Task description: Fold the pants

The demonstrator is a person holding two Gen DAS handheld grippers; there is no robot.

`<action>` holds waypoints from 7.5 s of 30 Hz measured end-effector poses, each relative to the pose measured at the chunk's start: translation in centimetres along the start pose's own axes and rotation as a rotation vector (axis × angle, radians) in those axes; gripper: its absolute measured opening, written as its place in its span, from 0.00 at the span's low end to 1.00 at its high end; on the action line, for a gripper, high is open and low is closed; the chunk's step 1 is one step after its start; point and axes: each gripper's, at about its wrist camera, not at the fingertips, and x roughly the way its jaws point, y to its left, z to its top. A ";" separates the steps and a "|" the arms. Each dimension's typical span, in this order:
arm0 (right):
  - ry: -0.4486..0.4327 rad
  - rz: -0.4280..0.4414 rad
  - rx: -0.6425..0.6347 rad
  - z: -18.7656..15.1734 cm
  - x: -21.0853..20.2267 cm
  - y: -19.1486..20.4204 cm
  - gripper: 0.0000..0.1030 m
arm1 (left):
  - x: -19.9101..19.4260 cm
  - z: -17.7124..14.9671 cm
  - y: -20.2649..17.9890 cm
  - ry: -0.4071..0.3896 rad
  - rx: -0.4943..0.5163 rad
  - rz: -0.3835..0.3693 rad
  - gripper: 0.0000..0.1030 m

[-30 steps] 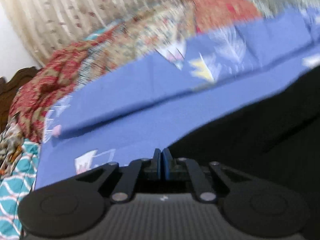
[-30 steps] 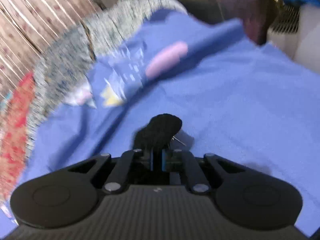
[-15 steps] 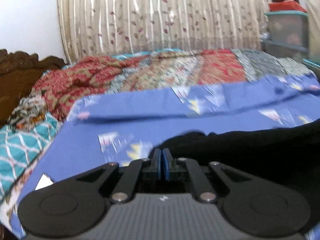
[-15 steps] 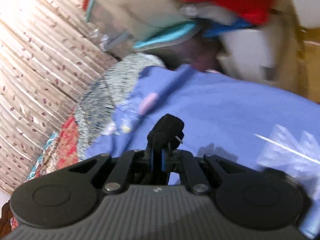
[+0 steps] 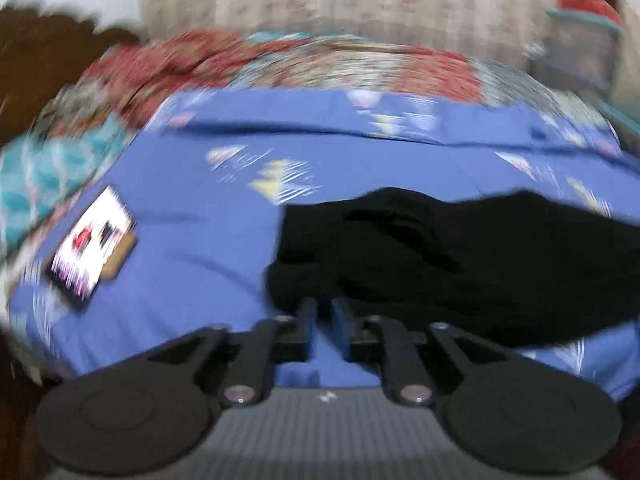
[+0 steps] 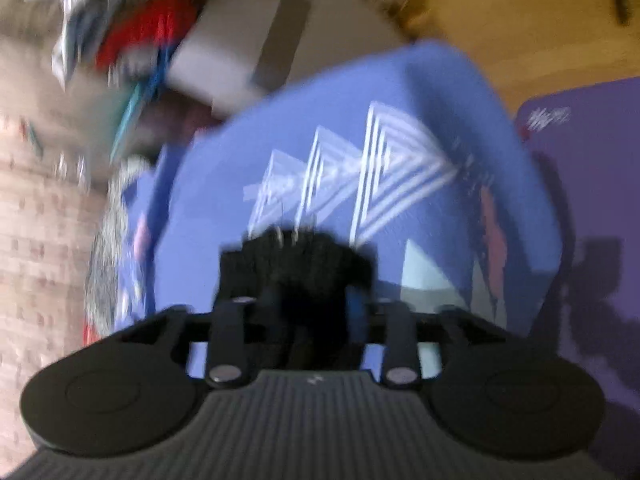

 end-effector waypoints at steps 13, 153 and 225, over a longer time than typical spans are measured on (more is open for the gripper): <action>0.290 0.436 -1.076 -27.6 -1.9 18.4 0.56 | 7.0 0.4 7.7 0.144 -0.503 -0.235 0.79; 0.849 0.831 -1.686 -40.8 -5.1 10.2 0.08 | 13.6 3.3 -4.7 0.262 -0.051 -0.169 0.42; 0.361 0.659 -1.459 -26.8 -4.4 9.5 0.73 | 4.8 2.5 0.1 0.164 -0.312 -0.219 0.58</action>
